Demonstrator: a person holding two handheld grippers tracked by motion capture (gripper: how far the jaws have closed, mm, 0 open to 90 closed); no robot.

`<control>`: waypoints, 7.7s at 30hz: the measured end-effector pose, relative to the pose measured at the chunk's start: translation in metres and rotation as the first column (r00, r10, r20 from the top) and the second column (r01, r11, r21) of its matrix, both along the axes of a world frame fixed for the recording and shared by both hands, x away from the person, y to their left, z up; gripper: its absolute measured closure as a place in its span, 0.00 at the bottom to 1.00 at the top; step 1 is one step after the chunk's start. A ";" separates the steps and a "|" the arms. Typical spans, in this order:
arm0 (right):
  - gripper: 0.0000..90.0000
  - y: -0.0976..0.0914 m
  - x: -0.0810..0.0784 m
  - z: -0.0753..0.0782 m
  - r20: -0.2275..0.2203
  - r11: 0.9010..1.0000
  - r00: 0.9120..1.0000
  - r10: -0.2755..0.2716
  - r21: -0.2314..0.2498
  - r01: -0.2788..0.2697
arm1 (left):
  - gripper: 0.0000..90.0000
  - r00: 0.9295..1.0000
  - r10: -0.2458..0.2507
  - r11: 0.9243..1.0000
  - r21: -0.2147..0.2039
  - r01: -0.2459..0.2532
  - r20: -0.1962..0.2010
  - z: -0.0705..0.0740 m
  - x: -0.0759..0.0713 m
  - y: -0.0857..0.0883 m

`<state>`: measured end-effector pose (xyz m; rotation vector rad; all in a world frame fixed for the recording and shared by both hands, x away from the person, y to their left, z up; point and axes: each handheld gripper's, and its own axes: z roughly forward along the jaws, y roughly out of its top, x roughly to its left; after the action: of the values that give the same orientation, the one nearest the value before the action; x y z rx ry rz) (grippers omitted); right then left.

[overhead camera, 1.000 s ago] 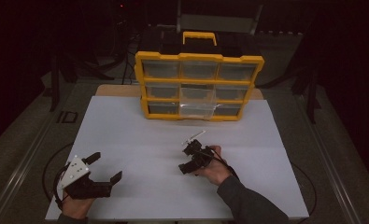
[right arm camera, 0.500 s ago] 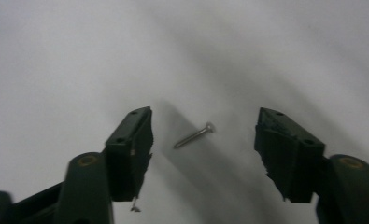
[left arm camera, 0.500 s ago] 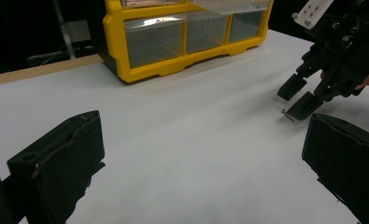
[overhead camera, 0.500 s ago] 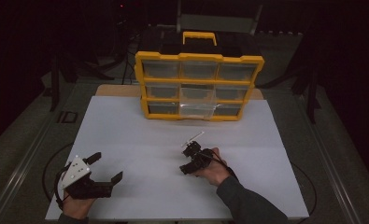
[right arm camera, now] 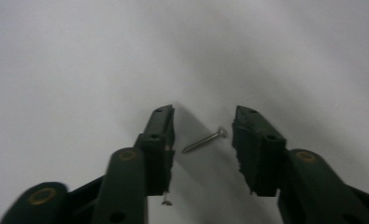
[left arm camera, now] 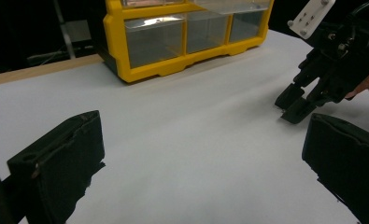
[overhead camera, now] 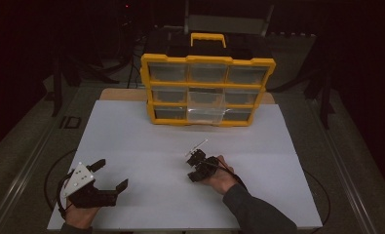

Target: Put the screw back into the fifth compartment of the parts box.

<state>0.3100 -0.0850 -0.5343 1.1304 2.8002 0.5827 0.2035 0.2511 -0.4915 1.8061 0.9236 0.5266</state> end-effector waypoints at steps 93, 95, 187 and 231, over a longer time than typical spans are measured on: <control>0.97 -0.008 0.005 0.064 0.082 0.992 0.990 0.113 0.045 -0.117 | 0.00 1.000 0.002 1.000 -0.001 -0.002 0.003 0.001 0.000 0.000; 0.97 -0.008 0.005 0.067 0.084 0.992 0.990 0.114 0.046 -0.118 | 0.00 1.000 0.001 1.000 0.001 -0.001 0.003 0.001 0.000 0.000; 0.97 -0.017 0.058 0.168 0.181 0.991 0.983 0.020 0.126 -0.043 | 0.00 1.000 0.002 1.000 -0.005 -0.002 0.008 0.002 -0.001 0.002; 0.97 -0.050 0.103 0.195 0.194 0.974 0.967 -0.167 0.185 0.131 | 0.00 1.000 0.005 1.000 -0.005 -0.005 0.008 0.001 0.000 0.002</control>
<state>0.4129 -0.1346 -0.3390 1.2181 2.5017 0.8839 0.2034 0.2533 -0.4903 1.7964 0.9229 0.5341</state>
